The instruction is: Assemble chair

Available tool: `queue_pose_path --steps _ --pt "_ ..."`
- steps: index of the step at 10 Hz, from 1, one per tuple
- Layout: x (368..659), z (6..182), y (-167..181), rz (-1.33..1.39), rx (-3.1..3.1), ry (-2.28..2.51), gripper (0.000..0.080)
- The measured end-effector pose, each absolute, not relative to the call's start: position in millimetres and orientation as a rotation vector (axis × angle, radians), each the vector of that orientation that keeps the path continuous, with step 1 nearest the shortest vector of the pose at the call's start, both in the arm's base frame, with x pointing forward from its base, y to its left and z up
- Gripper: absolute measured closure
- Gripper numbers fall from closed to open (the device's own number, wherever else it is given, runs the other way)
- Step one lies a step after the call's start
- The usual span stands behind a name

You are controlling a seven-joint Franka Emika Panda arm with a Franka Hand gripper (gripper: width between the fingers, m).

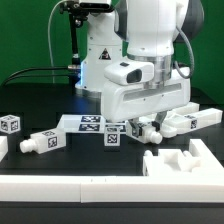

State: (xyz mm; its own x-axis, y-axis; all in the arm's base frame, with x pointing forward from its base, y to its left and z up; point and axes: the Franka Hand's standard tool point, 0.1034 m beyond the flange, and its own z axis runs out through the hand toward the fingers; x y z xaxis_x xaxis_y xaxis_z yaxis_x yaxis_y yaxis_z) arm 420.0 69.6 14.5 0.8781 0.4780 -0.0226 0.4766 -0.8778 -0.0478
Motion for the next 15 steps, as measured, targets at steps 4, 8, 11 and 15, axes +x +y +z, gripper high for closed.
queue_pose_path --steps 4,8,11,15 --pt "444 32.0 67 0.092 -2.968 -0.855 0.0517" --pt "453 43.0 79 0.008 -2.89 -1.174 0.0517" --pt "473 52.5 64 0.029 -2.573 -1.803 0.0515" --pt "480 56.5 66 0.071 -2.161 -2.297 0.0515"
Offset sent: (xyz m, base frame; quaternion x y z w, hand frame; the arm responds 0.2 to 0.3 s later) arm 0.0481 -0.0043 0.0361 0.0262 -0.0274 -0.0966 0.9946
